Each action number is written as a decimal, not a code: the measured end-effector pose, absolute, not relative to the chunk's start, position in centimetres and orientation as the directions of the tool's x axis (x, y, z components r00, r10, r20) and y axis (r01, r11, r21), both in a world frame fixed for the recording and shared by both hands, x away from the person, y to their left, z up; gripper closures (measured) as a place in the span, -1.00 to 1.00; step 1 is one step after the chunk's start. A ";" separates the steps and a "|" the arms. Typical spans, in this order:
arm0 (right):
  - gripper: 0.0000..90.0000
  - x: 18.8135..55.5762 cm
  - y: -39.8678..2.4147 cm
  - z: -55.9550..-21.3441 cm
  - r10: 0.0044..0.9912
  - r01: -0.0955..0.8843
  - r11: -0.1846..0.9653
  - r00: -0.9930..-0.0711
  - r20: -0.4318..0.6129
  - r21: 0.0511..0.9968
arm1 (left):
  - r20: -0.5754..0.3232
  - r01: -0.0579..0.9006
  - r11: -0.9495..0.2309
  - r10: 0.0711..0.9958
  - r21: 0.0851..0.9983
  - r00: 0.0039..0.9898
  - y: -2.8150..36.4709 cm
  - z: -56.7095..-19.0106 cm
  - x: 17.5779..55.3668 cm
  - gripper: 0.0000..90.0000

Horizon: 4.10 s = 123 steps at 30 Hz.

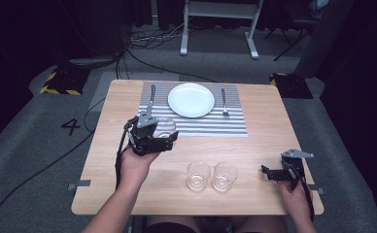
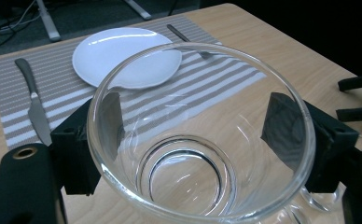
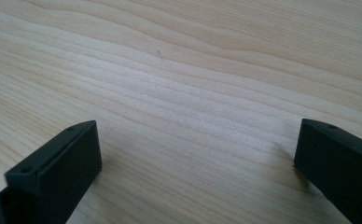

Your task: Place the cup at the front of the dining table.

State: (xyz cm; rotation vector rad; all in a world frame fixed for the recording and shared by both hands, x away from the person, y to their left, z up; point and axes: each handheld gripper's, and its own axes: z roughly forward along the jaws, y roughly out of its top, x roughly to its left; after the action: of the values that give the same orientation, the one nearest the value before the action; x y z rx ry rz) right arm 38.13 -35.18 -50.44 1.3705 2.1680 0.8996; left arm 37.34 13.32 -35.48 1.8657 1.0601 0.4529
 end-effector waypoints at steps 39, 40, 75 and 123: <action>-0.99 38.2 -35.1 -50.5 0.904 0.628 0.308 -0.427 -0.015 0.714 | -0.034 0.416 -0.259 0.816 0.872 0.578 13.5 -34.7 48.5 -0.59; -0.99 38.2 -35.1 -50.5 0.904 0.629 0.308 -0.426 -0.014 0.714 | -0.036 0.420 -0.265 0.810 0.868 0.586 13.6 -34.8 48.9 -0.59; -0.99 38.2 -35.0 -50.5 0.905 0.630 0.308 -0.425 -0.016 0.713 | -0.086 0.515 -0.287 0.807 0.808 0.585 15.1 -40.7 56.1 -0.59; -0.99 38.2 -34.9 -50.5 0.910 0.632 0.300 -0.415 -0.014 0.714 | -0.068 0.590 -0.370 0.805 0.718 0.589 15.3 -45.3 56.3 -0.60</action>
State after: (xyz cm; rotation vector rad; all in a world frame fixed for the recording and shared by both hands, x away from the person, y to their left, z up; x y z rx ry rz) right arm 38.17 -34.88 -50.46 1.3757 2.1548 0.8940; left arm 56.34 15.28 -45.28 2.0963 1.1026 0.3829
